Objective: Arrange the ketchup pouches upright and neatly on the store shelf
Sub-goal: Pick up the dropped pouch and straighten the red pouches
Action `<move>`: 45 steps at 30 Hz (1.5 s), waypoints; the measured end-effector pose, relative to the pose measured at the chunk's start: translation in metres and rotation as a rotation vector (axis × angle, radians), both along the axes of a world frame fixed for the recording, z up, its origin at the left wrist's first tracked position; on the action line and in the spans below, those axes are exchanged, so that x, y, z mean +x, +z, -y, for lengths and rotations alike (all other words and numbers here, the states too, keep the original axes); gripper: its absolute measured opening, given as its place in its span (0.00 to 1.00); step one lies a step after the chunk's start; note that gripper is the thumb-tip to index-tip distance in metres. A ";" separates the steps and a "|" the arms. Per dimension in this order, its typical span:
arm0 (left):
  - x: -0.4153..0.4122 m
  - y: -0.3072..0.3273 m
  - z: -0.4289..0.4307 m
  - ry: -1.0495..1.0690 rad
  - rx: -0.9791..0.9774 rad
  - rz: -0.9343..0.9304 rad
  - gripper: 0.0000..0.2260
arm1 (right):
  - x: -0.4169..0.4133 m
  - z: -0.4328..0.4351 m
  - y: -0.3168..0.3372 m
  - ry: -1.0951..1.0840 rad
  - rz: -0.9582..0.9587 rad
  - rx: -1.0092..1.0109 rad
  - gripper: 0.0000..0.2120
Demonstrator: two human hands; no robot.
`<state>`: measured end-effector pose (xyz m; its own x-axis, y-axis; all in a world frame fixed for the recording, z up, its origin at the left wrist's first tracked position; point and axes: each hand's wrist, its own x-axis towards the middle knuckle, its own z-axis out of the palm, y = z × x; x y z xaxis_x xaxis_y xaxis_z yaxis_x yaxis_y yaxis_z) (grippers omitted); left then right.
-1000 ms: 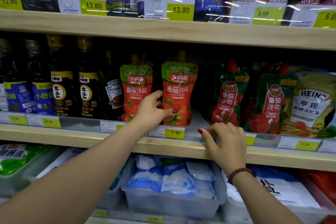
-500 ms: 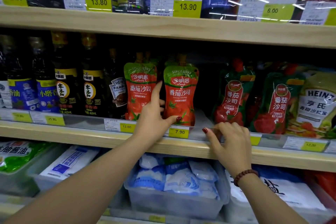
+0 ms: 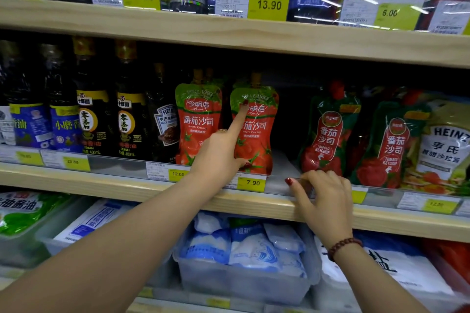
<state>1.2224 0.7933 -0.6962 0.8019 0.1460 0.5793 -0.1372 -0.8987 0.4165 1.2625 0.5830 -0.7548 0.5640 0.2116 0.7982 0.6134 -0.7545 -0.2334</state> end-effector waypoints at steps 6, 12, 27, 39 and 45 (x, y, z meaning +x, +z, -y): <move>0.003 0.003 0.008 0.095 0.097 0.015 0.50 | 0.001 0.000 -0.001 0.003 0.019 0.011 0.15; 0.001 -0.006 0.017 0.107 0.216 0.179 0.51 | 0.002 0.000 -0.003 -0.007 0.033 0.011 0.14; 0.020 0.001 0.015 0.074 0.167 0.056 0.45 | 0.003 0.000 -0.003 0.010 0.065 0.013 0.14; 0.023 0.013 0.018 0.092 0.129 -0.051 0.47 | 0.002 0.000 -0.003 0.025 0.071 0.023 0.15; 0.029 0.015 0.020 0.143 0.160 -0.064 0.48 | 0.002 0.001 -0.004 0.025 0.074 0.019 0.15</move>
<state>1.2518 0.7735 -0.6815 0.8156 0.1714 0.5527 0.0185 -0.9624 0.2712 1.2644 0.5824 -0.7586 0.4983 0.2094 0.8414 0.6479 -0.7347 -0.2009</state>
